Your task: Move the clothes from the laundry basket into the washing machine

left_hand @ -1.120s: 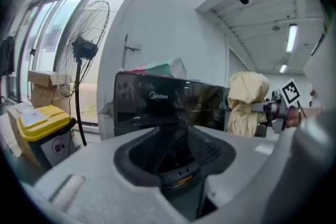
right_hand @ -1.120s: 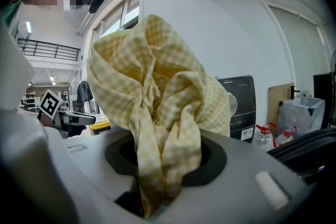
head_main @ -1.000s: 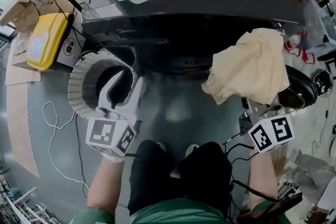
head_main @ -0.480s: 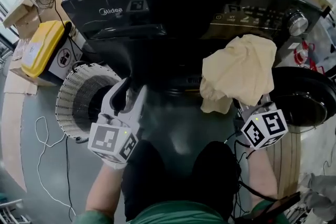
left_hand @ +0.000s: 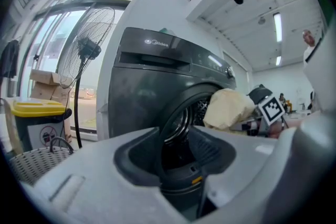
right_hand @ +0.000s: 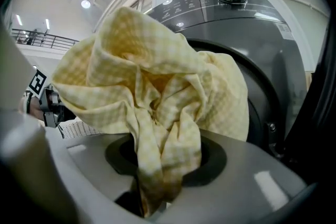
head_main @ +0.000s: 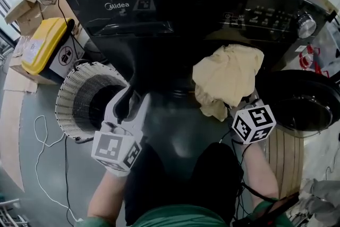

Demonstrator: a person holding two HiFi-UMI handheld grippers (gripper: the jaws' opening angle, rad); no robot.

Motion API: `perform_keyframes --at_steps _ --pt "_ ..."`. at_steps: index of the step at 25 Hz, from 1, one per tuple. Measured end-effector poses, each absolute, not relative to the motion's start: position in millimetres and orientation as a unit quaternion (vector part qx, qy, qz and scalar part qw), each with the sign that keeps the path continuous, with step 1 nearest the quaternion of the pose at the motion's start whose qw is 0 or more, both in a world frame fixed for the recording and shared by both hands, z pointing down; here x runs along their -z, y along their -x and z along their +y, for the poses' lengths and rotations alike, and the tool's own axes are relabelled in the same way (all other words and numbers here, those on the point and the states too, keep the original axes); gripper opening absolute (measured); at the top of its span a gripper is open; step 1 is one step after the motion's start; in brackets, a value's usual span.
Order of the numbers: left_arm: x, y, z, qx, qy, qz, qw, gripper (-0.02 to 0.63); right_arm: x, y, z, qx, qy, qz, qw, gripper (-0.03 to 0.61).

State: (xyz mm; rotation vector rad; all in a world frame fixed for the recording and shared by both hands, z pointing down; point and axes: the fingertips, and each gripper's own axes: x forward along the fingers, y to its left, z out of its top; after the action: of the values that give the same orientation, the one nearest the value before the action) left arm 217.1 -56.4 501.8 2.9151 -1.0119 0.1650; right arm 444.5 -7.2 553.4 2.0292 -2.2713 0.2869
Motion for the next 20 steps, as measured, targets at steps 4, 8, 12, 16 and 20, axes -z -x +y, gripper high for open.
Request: perform_keyframes --at_steps 4,8,12,16,20 --pt "-515.9 -217.7 -55.0 -0.062 -0.943 -0.325 0.038 0.176 -583.4 -437.2 -11.2 -0.122 -0.652 -0.746 0.065 0.161" --pt "-518.8 -213.2 -56.3 -0.067 -0.939 -0.334 0.036 0.176 -624.1 -436.5 -26.8 -0.171 -0.638 -0.746 0.091 0.161" --pt "-522.5 -209.7 -56.5 -0.068 -0.937 -0.341 0.035 0.176 -659.9 -443.0 -52.3 -0.199 -0.635 -0.738 0.112 0.163" --pt "-530.8 -203.9 -54.1 -0.076 -0.935 -0.344 0.040 0.176 -679.1 -446.8 -79.6 -0.202 -0.636 -0.730 0.146 0.167" --pt "-533.5 -198.7 -52.3 -0.082 -0.933 -0.348 0.039 0.176 -693.2 -447.0 -102.3 -0.222 -0.633 -0.725 0.155 0.173"
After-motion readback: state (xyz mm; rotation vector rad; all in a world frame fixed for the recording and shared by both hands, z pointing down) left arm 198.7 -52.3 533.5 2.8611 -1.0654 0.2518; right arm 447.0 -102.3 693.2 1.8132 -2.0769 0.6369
